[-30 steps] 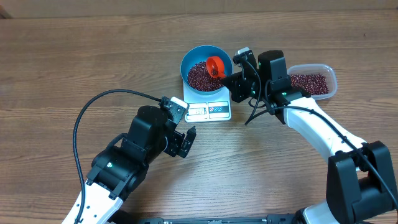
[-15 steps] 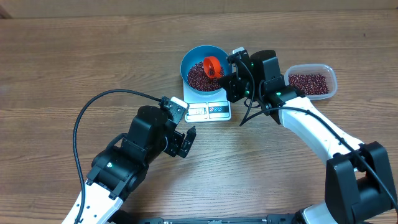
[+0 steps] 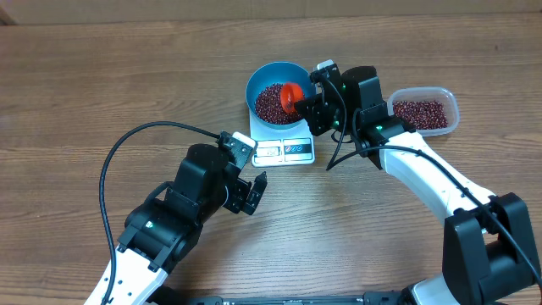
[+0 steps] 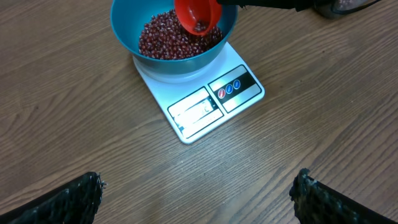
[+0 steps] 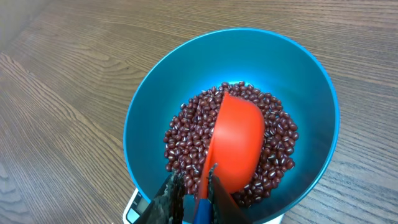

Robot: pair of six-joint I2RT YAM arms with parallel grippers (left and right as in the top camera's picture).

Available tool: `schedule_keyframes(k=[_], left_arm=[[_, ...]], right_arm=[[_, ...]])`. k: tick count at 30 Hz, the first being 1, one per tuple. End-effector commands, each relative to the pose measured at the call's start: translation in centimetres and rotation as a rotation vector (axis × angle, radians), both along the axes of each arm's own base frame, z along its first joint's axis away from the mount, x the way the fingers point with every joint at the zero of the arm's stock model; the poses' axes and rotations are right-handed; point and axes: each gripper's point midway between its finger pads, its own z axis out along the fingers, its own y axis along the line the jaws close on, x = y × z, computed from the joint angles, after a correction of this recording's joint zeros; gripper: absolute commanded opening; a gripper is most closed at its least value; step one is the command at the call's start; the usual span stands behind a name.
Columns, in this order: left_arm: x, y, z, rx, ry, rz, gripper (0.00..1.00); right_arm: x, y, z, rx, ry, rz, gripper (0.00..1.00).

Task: Scoop item into bowl and weigh 150g on scale
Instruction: 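Lower the scoop into the blue bowl and tip out beans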

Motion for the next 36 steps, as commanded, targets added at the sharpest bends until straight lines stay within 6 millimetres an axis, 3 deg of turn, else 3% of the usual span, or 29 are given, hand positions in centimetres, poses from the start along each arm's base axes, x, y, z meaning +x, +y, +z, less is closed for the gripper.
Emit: schedule_keyframes(k=[1,3,18,28,36], left_arm=[[-0.1,-0.4,0.0,-0.018,0.008,-0.003,0.99],[-0.1,-0.4,0.0,-0.018,0.008,-0.003,0.99],[-0.1,-0.4,0.0,-0.018,0.008,-0.003,0.99],[-0.1,-0.4,0.0,-0.018,0.008,-0.003,1.0],[-0.1,-0.4,0.0,-0.018,0.008,-0.003,1.0]], right_arm=[[0.8,0.4,1.3,0.007,-0.035,-0.002,0.13],[0.8,0.4,1.3,0.007,-0.036,-0.002,0.04],[1.9,0.5,1.7,-0.007,-0.109,0.004,0.04],[2.5,0.6,-2.2,-0.131,-0.147,0.091,0.04],[2.7,0.6,-2.3,-0.198,-0.224,0.157,0.04]])
